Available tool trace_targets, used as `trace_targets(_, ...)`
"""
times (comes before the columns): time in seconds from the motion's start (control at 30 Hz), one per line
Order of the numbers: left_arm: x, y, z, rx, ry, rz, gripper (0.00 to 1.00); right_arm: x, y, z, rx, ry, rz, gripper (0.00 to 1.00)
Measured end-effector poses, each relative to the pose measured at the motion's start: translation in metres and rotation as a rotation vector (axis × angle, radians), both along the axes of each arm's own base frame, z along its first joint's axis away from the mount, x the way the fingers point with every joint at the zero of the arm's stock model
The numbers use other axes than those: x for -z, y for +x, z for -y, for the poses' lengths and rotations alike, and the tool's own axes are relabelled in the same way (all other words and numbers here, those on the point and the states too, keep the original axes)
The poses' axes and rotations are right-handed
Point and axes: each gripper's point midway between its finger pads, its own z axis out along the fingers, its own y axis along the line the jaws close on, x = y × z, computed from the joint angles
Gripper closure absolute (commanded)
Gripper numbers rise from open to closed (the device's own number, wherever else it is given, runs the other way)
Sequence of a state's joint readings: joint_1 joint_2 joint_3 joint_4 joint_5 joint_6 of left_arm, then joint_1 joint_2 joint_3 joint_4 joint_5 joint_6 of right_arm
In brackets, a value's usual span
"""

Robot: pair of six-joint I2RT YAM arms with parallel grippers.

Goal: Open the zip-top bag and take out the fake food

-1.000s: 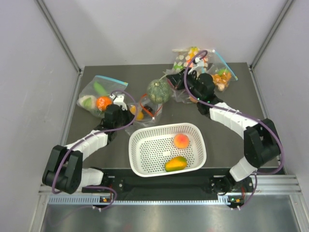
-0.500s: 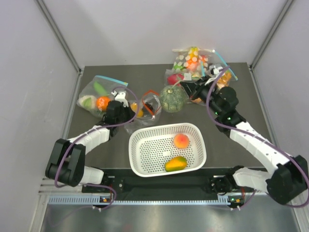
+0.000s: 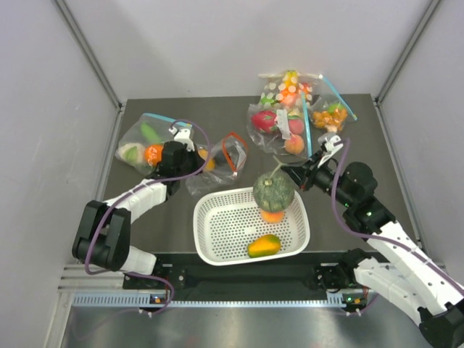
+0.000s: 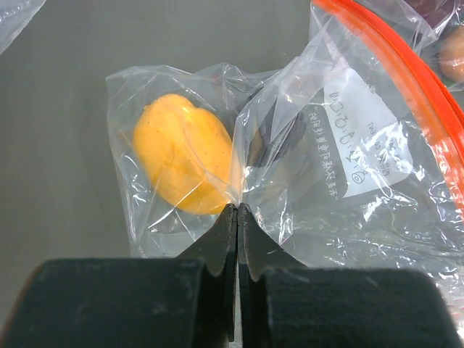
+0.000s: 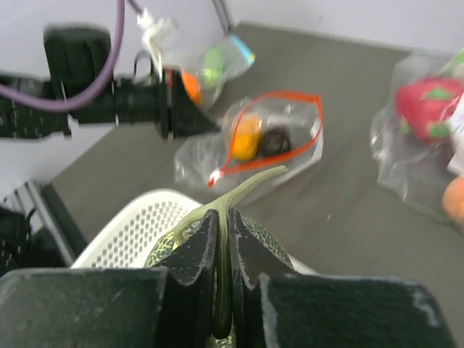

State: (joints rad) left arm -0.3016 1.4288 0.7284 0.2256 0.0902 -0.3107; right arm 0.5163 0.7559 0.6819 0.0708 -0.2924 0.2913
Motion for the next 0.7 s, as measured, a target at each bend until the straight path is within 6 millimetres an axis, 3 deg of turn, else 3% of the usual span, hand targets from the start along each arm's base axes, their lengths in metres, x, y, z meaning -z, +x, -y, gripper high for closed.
trace_targets(0.17, -0.001, 0.002, 0.001, 0.002, -0.002, 0.001, 1.00, 0.060, -0.018, 0.002, -0.039, -0.076, -0.132, 1.00)
trace_targets(0.23, -0.001, 0.002, 0.001, 0.001, -0.001, 0.000, 1.00, 0.074, -0.023, 0.004, -0.043, -0.094, -0.170, 1.00)
trace_targets(0.5, 0.000, 0.001, 0.000, 0.000, 0.000, -0.006, 1.00, 0.077, -0.042, 0.012, -0.060, -0.111, -0.184, 1.00)
trace_targets(0.7, 0.004, 0.001, 0.001, 0.000, -0.001, -0.016, 1.00, 0.094, -0.050, 0.007, -0.103, -0.132, -0.230, 1.00)
